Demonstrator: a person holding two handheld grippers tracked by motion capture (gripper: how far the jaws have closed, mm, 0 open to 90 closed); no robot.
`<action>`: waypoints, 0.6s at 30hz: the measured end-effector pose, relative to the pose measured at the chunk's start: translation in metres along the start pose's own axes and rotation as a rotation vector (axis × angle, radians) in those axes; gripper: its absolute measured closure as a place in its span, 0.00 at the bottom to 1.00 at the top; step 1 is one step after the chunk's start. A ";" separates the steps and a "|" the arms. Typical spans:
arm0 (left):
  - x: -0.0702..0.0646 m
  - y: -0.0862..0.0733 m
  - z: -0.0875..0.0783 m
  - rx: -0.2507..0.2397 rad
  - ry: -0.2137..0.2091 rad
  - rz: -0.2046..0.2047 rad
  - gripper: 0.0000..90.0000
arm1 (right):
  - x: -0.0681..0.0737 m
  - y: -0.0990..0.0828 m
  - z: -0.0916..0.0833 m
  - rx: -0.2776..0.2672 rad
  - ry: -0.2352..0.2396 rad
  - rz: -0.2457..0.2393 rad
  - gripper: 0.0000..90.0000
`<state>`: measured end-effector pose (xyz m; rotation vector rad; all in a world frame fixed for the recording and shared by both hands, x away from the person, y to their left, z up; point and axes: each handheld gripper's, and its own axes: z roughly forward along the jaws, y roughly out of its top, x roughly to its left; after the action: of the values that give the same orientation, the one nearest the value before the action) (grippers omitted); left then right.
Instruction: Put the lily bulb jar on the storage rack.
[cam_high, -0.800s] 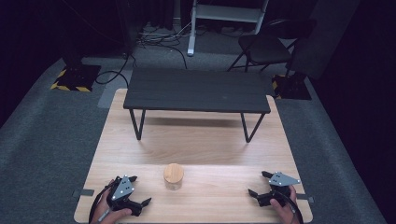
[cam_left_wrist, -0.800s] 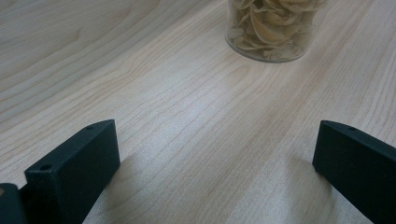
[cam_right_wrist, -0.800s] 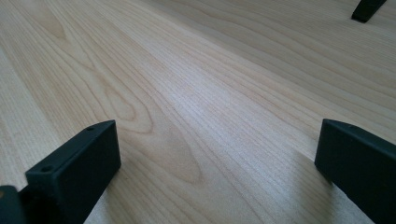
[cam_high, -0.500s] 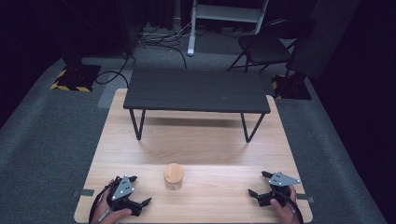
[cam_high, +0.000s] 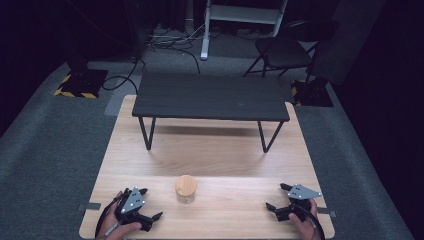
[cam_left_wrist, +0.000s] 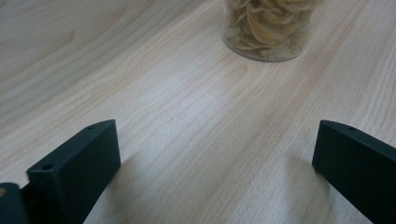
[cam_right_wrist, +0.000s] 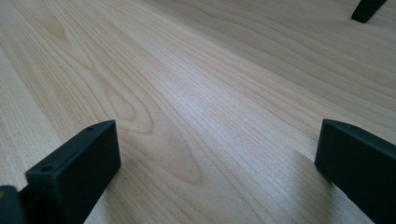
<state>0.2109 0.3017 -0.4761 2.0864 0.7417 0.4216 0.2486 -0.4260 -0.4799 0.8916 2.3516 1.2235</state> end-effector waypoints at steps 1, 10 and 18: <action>0.000 0.004 0.000 -0.005 -0.004 0.003 0.01 | 0.000 0.000 0.000 0.000 0.000 0.000 0.00; 0.002 0.059 0.013 0.017 -0.066 0.099 0.01 | 0.000 0.000 0.000 0.000 -0.001 0.001 0.00; 0.006 0.095 0.031 0.027 -0.111 0.139 0.01 | 0.001 0.000 0.000 0.000 -0.002 0.001 0.00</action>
<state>0.2657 0.2430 -0.4163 2.1758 0.5417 0.3701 0.2479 -0.4259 -0.4799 0.8943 2.3496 1.2229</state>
